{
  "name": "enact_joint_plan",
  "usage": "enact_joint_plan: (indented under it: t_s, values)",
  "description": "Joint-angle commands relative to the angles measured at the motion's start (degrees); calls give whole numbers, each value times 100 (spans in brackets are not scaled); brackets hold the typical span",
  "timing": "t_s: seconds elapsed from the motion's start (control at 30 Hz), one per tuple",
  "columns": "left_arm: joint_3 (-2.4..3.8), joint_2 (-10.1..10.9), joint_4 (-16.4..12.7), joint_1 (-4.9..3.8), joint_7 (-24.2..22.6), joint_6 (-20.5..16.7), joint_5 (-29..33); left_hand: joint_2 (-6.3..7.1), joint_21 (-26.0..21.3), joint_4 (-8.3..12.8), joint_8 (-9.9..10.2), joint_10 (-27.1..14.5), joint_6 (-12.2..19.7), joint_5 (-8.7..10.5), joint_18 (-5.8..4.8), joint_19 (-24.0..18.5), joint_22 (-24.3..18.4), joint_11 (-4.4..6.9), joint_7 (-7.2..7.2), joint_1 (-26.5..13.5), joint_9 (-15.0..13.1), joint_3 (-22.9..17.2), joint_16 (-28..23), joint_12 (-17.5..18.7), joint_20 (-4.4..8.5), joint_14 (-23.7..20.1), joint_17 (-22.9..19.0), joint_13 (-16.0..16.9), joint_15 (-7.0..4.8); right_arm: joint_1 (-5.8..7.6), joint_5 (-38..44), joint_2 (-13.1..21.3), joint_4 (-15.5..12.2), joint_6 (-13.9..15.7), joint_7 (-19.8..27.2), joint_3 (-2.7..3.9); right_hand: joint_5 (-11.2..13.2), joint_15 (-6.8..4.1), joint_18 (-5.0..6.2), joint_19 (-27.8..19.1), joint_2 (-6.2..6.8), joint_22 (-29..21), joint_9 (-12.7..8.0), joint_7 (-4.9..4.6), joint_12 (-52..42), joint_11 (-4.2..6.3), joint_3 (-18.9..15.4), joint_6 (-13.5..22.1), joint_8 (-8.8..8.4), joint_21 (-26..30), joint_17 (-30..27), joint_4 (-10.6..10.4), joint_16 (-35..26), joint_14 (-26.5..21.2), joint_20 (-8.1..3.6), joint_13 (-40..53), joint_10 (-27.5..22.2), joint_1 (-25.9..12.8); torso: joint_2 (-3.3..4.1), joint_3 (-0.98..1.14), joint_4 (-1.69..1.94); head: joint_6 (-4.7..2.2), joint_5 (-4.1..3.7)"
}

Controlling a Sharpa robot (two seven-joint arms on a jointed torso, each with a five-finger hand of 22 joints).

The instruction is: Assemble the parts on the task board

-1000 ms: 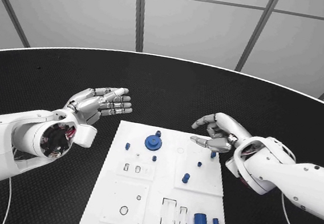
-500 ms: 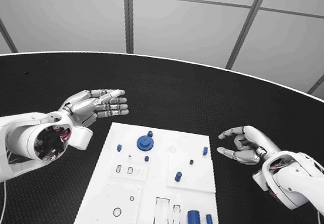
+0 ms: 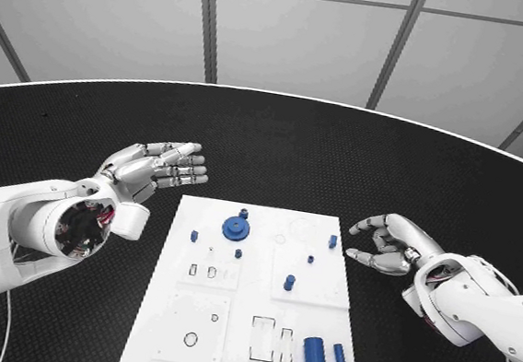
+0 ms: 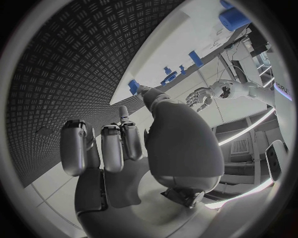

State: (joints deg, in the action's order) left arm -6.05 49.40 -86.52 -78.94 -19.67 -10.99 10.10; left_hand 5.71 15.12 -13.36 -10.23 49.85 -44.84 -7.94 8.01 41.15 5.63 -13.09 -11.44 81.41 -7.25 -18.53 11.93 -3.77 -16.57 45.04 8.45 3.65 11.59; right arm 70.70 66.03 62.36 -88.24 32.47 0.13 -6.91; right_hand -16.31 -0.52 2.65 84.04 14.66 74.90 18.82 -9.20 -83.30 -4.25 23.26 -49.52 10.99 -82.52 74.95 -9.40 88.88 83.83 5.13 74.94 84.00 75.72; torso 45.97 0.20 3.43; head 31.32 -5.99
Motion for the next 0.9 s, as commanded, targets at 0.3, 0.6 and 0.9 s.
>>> enact_joint_plan:
  t_s: [0.3,0.6,0.9]
  values:
    - [0,15,-15,0,-2,-5,0,17,-38,5,27,-28,-27,36,48,-9,-9,-8,-413,-4,-3,-20,-28,-6,-7,-42,-2,3,-13,-27,39,-138,32,49,-71,1,33,18,-44,256,-18,639,-2,1,-25,10,-34,17,-18,-19,1216,-6,5,551,11,901,80,30,9,-1,3,23,14]
    - [0,19,-21,0,-1,-8,0,17,-38,5,27,-28,-27,36,48,-9,-9,-8,-413,-4,-3,-20,-28,-6,-7,-42,-2,3,-13,-29,42,-219,63,85,-92,2,33,24,-49,267,-49,662,4,-5,-51,4,-41,-18,-5,-37,1247,-20,17,558,18,924,102,19,6,3,5,39,23]
    - [0,25,-33,0,0,-6,0,17,-38,5,27,-28,-27,36,48,-9,-9,-8,-413,-4,-3,-20,-28,-6,-7,-42,-2,3,-13,-29,42,-312,140,58,-105,3,30,28,-55,278,-84,687,9,-7,-77,2,-33,-53,7,-58,1269,-26,25,564,23,946,124,19,4,-2,0,53,30]
